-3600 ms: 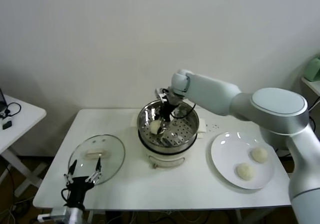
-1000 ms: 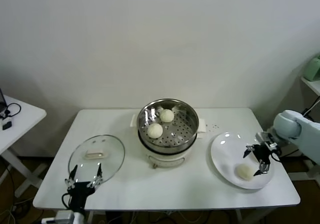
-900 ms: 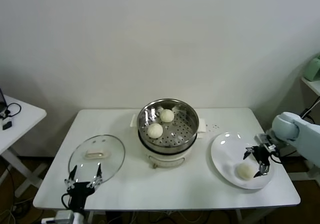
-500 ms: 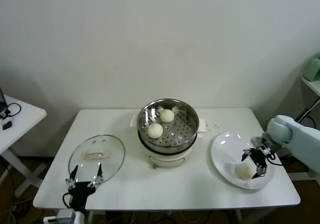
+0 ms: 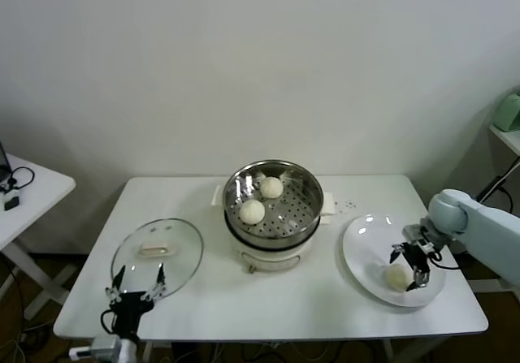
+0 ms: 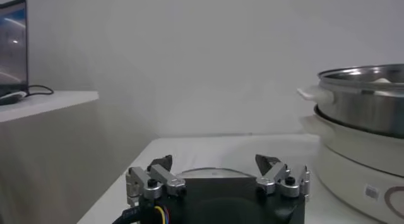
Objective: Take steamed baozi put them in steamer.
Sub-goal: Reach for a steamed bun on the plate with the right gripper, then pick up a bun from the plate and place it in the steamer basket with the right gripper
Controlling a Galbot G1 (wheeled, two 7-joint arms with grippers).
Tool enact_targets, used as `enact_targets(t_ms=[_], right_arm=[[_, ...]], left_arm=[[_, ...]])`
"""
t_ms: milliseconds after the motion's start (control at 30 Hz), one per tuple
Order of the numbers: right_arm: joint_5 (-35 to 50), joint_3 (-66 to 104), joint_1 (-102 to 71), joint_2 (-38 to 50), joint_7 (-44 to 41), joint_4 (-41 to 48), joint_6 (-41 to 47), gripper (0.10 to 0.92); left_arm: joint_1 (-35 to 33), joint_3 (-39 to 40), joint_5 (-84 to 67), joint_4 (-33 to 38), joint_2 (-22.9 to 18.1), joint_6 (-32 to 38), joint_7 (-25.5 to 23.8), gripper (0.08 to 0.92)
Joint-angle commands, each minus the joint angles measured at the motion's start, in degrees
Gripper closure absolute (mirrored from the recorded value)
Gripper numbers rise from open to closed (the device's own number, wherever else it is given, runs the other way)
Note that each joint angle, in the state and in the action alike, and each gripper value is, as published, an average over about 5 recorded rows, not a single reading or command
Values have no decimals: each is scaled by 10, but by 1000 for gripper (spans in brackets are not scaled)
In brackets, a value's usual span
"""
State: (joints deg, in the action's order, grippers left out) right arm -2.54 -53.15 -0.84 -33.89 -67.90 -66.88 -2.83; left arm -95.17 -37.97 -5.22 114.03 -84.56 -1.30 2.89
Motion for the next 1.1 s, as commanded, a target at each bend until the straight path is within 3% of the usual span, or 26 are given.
enact_targets(t_ms=[33, 400, 567, 833, 1100], right_arm=[[-8, 1, -3, -4, 2, 3, -3, 293], [-6, 13, 6, 4, 0, -9, -15, 330], [-7, 13, 57, 24, -16, -60, -43, 330], [-42, -69, 264, 43, -48, -168, -141, 327], [-139, -97, 396, -21, -35, -220, -282, 308]], left_arm=[[2, -2, -1, -1, 1, 0, -1, 177], [3, -2, -1, -1, 0, 0, -1, 177], [3, -2, -2, -2, 2, -1, -1, 177], [6, 3, 6, -1, 1, -3, -1, 177], [7, 12, 17, 3, -6, -8, 0, 177]])
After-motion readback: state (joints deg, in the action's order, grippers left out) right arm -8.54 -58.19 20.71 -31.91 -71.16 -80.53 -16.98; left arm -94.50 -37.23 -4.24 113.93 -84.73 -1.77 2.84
